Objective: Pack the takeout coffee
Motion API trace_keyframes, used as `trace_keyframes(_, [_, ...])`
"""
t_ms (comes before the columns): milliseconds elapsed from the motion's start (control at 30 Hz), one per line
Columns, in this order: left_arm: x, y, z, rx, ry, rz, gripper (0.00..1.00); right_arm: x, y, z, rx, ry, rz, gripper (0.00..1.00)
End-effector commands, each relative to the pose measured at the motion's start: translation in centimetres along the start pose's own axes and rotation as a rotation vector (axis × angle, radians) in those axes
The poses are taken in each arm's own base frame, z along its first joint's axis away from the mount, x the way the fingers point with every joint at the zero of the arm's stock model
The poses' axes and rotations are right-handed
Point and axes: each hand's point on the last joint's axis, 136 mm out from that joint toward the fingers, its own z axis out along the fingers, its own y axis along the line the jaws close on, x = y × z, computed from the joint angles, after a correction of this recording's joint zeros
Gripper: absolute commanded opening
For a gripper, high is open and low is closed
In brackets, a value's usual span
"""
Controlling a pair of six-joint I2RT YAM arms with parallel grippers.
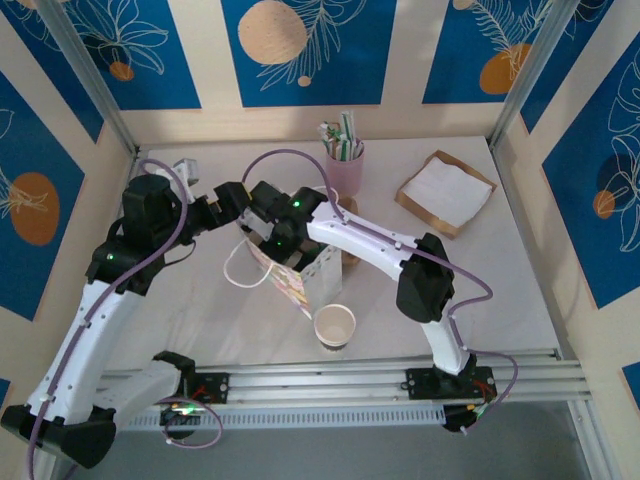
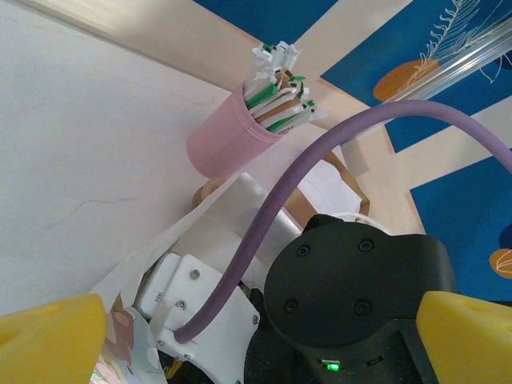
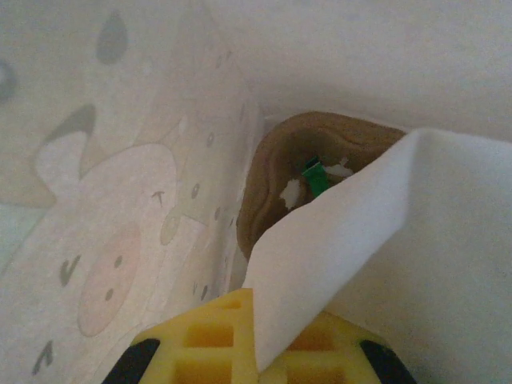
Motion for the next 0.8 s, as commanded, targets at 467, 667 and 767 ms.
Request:
trace_keyframes(467, [-0.9,-2.0,-1.4,0.073,-0.032,0.027,1.0,-2.2,-0.6,-6.9,-0.004,-0.161,0.097,0.47])
trace_keyframes(667, [-0.9,-1.9,-1.7,0.064,-0.036,0.028,1.0,-2.4,-0.6,-10.0,-0.002,-0.211,0.112,0.63])
trace_keyframes(767, [-0.9,-1.8,-2.0,0.058,-0.038,0.029,1.0,-2.7,-0.2,-12.0,-0.024,-0.254,0.118,0.7])
